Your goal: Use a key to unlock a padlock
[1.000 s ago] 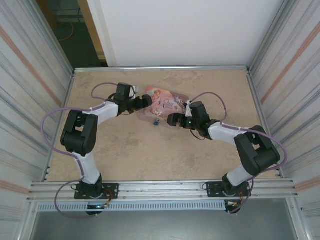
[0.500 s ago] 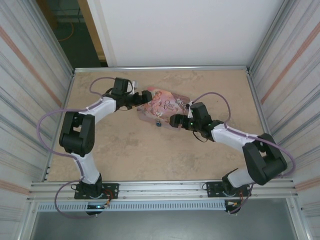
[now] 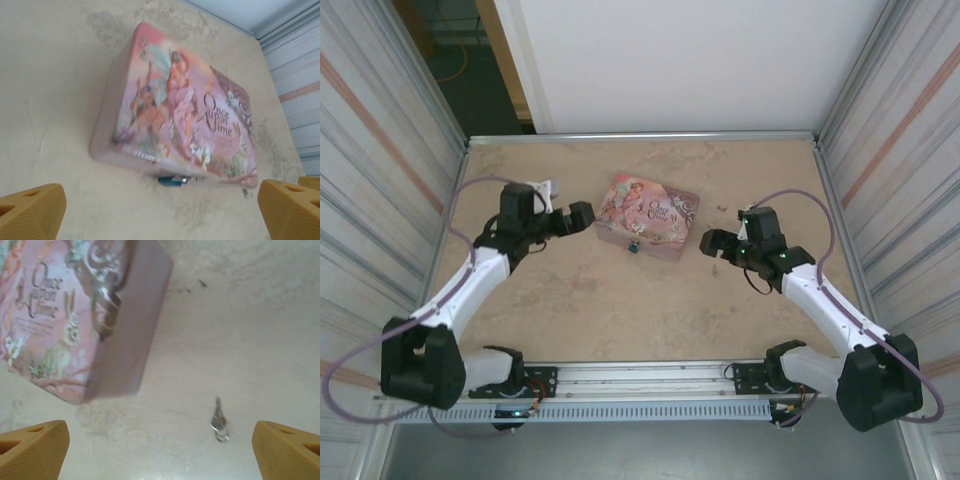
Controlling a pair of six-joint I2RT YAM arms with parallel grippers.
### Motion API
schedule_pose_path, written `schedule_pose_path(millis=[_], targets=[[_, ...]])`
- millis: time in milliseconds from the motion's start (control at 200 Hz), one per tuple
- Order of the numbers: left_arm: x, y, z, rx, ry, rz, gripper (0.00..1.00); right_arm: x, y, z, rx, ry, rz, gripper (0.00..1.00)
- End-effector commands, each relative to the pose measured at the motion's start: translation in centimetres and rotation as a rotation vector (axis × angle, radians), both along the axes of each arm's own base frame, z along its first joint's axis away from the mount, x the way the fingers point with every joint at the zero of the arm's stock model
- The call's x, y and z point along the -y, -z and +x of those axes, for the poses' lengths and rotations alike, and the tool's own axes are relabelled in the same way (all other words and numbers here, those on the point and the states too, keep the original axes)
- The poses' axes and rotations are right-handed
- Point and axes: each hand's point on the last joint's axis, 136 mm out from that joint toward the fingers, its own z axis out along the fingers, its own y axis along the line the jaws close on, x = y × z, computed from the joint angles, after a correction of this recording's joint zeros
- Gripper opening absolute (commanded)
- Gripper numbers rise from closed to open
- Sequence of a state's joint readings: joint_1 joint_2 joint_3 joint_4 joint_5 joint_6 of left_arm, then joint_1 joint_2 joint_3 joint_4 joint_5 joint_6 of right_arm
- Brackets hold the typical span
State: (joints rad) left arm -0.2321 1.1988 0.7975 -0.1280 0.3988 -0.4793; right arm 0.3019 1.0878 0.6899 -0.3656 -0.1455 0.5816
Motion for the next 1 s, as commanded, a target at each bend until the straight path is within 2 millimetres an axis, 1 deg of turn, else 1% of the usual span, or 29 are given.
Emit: schedule_pose_path(millis=[0,15,65,180,271,336,441,746,997], targets=[[-0.5,2.1,-2.8,-0.046,-0.015,-0.010,0.99,1.1,2.7,-3.2,-0.161,-0.002,0.021,0.86],[-0.6,2.3,-3.1,-0.052,-0.015,-0.012,0.99,1.2,2.9,-3.3,-0.171,0.002,0.027,0.85],[-0.8,3.6,-4.5,-0.087,-0.023,-0.017,0.98,1.2,3.5,-3.7,-0.203,0.005,0.054,0.81],[-1.2,6.0,-7.2,-0.141,-0.047,-0.065,0.98,0.7,4.7,-4.0,-0.256,-0.005,0.091,0.72],[-1.3,7.4,-8.6,-0.169,-0.061,-0.098,0.98,0.6,5.6,-3.8,-0.286,-0.005,0.094,0.64],[-1.4,7.8,-9.2,-0.179,-0.066,-0.107,0.98,0.3,6.0,-3.5,-0.296,-0.005,0.106,0.60],[-1.4,8.4,-9.7,-0.192,-0.066,-0.113,0.98,0.2,6.5,-2.9,-0.309,0.001,0.107,0.55],[-1.1,9.6,-10.0,-0.224,-0.067,-0.116,0.98,-0.1,8.0,-1.4,-0.331,0.020,0.114,0.42],[-1.2,9.5,-10.0,-0.220,-0.072,-0.112,0.98,-0.1,8.8,-0.8,-0.338,0.033,0.107,0.35]])
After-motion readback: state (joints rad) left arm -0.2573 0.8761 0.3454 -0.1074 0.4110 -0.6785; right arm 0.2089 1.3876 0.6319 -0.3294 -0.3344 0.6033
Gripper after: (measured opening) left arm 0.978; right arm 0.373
